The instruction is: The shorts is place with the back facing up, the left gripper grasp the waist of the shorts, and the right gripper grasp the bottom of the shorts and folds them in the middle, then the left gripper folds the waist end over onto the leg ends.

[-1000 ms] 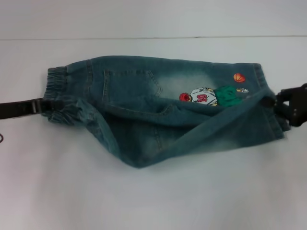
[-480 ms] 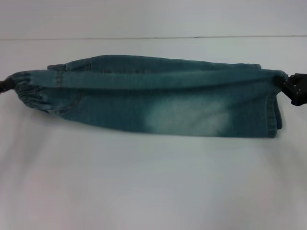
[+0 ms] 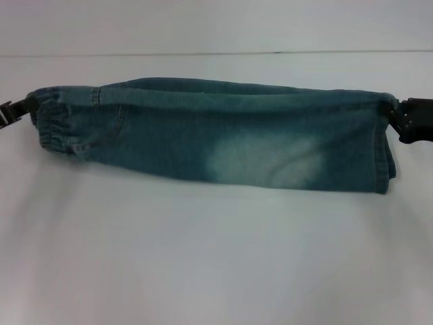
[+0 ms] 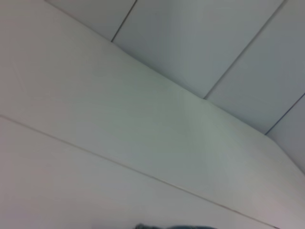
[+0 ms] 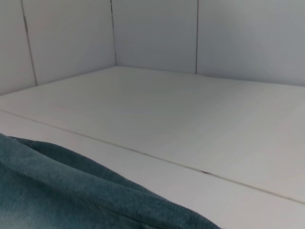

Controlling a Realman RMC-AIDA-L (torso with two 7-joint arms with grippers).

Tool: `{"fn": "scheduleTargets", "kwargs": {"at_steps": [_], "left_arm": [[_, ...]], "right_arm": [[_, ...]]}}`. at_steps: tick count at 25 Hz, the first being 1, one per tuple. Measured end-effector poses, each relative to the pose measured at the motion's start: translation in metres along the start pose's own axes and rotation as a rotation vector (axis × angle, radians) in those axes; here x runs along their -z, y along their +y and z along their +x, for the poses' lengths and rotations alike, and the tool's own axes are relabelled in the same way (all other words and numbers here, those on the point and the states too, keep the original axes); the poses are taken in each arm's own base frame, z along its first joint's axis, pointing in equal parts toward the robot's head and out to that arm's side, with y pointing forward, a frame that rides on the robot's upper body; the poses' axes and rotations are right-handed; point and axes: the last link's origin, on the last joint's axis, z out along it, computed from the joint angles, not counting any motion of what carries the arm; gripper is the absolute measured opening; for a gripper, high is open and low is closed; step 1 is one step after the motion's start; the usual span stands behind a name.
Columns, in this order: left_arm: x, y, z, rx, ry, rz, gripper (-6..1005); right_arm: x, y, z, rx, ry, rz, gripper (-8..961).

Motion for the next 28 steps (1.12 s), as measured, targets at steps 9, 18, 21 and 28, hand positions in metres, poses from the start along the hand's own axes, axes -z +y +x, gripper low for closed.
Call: {"fn": "scheduleTargets", "kwargs": {"at_steps": [9, 18, 21, 28], "left_arm": [[-0.035, 0.006, 0.01, -0.078, 0.025, 0.127, 43], [-0.052, 0.007, 0.004, -0.107, 0.019, 0.214, 43], [-0.051, 0.005, 0.001, -0.103, 0.014, 0.219, 43], [-0.048, 0.003, -0.007, -0.095, -0.009, 0.209, 41]], "right_arm": [[-0.018, 0.0, -0.015, 0.045, -0.029, 0.03, 51], [-0.047, 0.001, -0.036, 0.118, -0.015, 0.073, 52], [-0.058, 0.005, -0.039, 0.146, 0.001, 0.07, 52], [-0.067, 0.007, -0.041, 0.171, 0.042, 0.072, 52]]}}
